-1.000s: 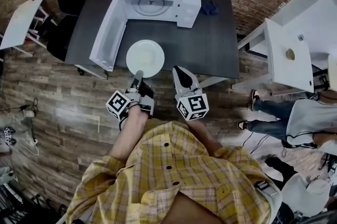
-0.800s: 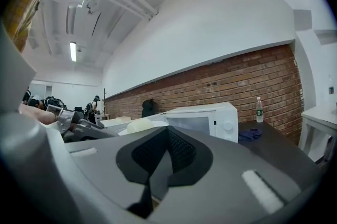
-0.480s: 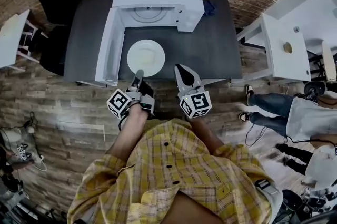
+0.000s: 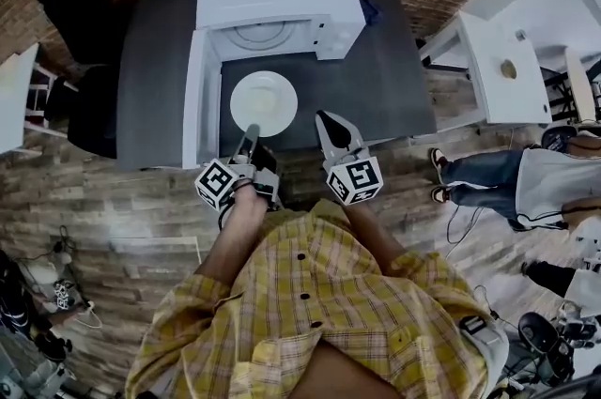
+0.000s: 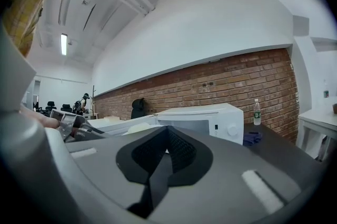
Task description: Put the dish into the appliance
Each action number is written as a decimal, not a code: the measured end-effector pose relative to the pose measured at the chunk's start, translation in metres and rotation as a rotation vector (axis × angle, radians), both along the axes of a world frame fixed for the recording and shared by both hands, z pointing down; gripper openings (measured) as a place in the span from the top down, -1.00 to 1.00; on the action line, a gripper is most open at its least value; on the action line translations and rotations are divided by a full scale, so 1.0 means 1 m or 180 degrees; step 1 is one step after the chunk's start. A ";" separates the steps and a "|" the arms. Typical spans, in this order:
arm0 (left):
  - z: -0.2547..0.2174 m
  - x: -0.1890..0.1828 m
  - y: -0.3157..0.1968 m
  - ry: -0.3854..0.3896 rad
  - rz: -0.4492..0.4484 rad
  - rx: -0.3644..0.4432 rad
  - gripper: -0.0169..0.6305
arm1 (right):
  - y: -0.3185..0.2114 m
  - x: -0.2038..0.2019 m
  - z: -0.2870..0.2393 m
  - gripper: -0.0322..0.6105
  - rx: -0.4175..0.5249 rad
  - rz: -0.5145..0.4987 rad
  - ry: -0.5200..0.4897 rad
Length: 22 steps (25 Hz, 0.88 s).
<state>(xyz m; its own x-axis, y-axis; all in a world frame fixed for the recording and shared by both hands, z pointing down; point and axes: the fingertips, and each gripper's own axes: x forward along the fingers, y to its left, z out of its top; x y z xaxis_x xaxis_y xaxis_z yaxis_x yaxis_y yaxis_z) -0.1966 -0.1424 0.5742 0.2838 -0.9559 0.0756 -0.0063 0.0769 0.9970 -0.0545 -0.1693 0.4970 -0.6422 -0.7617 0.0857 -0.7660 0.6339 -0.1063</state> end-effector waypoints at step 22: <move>0.044 0.008 -0.084 -0.0114 0.0012 -0.0102 0.92 | -0.060 0.006 0.024 0.90 -0.0189 -0.0180 -0.0122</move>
<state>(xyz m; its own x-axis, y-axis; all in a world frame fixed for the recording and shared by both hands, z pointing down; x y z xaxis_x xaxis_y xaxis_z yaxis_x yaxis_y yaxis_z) -0.1881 -0.2267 0.6180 0.2841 -0.9517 0.1164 -0.0424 0.1088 0.9932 -0.0490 -0.2296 0.5206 -0.6879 -0.7183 0.1041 -0.7237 0.6679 -0.1737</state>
